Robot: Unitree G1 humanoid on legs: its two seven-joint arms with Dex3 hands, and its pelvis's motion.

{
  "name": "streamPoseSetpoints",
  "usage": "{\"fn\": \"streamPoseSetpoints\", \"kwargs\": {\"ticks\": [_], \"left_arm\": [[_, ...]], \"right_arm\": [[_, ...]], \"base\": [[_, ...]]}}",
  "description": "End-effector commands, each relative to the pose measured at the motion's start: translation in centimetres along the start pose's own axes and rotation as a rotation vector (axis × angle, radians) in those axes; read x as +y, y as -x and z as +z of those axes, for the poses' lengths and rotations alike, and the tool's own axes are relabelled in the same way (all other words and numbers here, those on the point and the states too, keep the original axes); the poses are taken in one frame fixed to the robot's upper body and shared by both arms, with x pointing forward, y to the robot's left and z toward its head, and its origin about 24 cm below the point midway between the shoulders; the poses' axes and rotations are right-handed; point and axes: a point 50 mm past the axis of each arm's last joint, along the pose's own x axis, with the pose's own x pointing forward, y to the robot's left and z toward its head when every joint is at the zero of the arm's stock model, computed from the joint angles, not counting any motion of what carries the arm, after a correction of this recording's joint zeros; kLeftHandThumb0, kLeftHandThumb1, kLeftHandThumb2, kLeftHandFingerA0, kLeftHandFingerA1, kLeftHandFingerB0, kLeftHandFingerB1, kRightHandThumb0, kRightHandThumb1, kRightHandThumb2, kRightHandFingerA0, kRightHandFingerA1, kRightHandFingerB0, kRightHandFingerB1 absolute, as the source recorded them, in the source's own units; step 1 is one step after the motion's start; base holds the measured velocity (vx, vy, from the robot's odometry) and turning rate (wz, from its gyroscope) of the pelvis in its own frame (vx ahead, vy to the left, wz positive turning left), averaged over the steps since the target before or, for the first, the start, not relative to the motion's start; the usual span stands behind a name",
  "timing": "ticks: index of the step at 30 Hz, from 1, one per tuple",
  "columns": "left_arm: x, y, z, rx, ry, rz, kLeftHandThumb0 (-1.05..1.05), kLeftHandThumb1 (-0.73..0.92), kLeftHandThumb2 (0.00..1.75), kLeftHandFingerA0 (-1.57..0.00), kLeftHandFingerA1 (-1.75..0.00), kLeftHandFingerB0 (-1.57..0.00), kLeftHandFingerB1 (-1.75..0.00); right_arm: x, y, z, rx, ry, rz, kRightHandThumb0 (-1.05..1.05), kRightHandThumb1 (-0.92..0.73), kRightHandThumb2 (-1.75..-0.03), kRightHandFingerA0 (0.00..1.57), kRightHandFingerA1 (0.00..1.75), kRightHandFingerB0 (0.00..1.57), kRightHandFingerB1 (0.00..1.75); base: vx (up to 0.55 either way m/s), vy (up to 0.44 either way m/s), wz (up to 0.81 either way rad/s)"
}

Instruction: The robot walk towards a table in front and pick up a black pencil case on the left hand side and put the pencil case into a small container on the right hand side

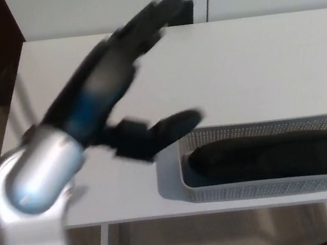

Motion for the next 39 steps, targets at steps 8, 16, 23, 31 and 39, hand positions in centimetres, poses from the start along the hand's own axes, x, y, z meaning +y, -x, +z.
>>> {"fn": "streamPoseSetpoints", "kwargs": {"ticks": [8, 16, 23, 31, 39], "left_arm": [[-4.2, 22.1, -8.9, 0.466, 0.472, -0.579, -0.66, 0.40, 0.82, -0.03, -0.25, -0.03, -0.25], [-7.1, 30.4, -16.9, 0.902, 0.596, -0.457, -0.63, 0.39, 0.77, 0.00, -0.23, -0.09, -0.24], [-8.4, 29.7, -19.4, 1.013, 0.494, -0.474, -0.64, 0.40, 0.78, -0.03, -0.31, -0.07, -0.27], [-10.5, 26.1, -25.2, 1.145, 0.426, -0.261, -0.75, 0.46, 0.84, -0.04, -0.30, -0.10, -0.24], [-11.0, 24.8, -29.7, 1.315, 0.600, 0.023, -0.72, 0.45, 0.83, -0.02, -0.38, -0.06, -0.30]], "right_arm": [[0.8, 4.3, -7.8, 0.211, -0.288, -0.100, -0.94, -0.50, -0.57, 0.27, 0.73, 0.39, 0.55], [0.9, 5.5, -11.0, 0.457, -0.238, -0.164, -0.91, -0.44, -0.89, 0.00, 0.71, 0.04, 0.67], [0.1, 5.8, -12.0, 0.554, -0.340, -0.280, -1.00, -0.55, -0.58, 0.00, 0.77, 0.00, 0.73], [0.6, 5.6, -12.0, 0.601, -0.344, -0.333, -1.05, -0.61, -0.61, 0.00, 0.87, 0.00, 0.76], [0.5, 4.2, -10.8, 0.581, -0.456, -0.341, -1.05, -0.62, -0.59, 0.00, 0.94, 0.00, 0.81]], "base": [[0.00, 0.000, 0.00], [0.00, 0.000, 0.00], [0.00, 0.000, 0.00], [0.00, 0.000, 0.00], [0.00, 0.000, 0.00]]}}
